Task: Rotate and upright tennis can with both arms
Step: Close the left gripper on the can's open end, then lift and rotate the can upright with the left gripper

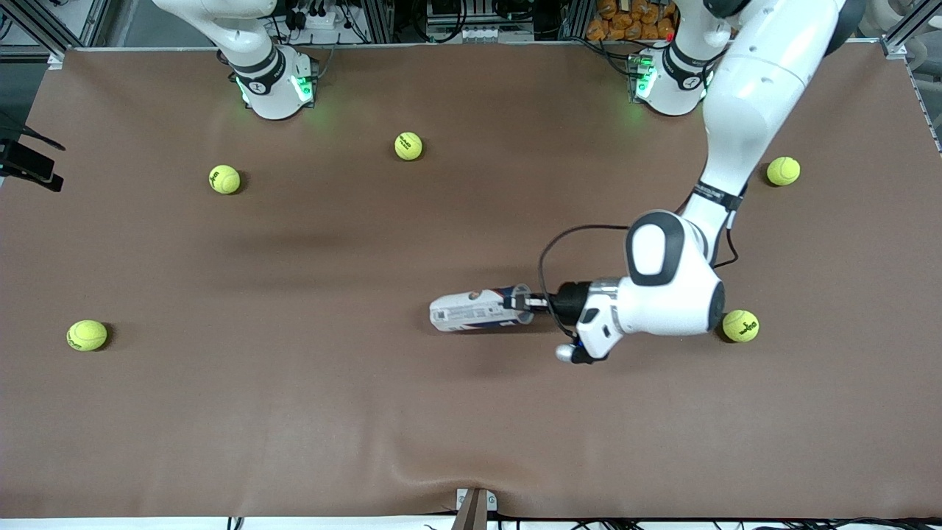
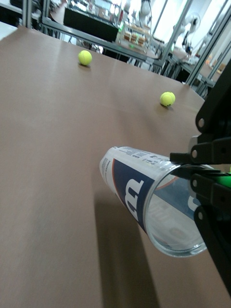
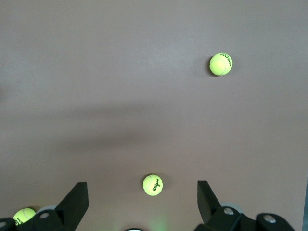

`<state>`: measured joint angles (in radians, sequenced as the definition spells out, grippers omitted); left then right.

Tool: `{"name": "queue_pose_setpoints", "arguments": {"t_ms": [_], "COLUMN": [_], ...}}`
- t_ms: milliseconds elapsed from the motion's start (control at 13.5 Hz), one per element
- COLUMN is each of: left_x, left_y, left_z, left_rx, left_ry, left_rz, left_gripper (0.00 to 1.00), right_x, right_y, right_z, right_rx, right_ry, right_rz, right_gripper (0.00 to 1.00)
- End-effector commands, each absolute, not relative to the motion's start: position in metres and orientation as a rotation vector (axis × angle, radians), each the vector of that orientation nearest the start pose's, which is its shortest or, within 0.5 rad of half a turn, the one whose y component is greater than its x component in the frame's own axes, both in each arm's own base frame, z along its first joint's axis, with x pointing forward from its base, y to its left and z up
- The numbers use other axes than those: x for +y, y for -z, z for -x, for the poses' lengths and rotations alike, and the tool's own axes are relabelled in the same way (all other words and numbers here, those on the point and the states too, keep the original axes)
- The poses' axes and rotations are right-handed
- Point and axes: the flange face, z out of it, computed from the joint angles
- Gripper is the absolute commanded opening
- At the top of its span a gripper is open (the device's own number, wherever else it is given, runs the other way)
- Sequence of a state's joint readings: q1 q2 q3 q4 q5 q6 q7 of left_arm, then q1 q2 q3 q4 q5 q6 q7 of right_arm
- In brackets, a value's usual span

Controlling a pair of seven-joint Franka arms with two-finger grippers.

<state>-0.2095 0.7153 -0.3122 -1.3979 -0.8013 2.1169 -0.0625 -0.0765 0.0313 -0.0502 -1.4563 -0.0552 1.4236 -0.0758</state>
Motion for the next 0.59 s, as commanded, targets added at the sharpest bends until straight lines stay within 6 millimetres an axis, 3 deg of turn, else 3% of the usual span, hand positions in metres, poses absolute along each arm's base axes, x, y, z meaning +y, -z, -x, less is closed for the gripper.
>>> {"name": "queue_pose_setpoints", "arguments": {"t_ms": [0,74,520], "left_x": [-0.377,-0.386,-0.428], "left_y": [-0.358,-0.373,-0.403], "left_z": [-0.639,-0.639,-0.610], "left_rx": [0.081,0.081,0.094], "left_ry": [0.261,0.238,0.197], "left_rz": [-2.375,-2.402,-2.560], "left_gripper": [0.00,0.00,0.00], "right_x": [-0.076,-0.076,-0.072], "right_y": [-0.657,-0.656,-0.656], "right_z": [-0.541,-0.541,-0.542], "right_rx": [0.082,0.082,0.071], "right_ry": [-0.090,-0.092,-0.096], "right_rz": [3.189,3.188,3.183], "right_gripper": [1.00,1.00,1.00]}}
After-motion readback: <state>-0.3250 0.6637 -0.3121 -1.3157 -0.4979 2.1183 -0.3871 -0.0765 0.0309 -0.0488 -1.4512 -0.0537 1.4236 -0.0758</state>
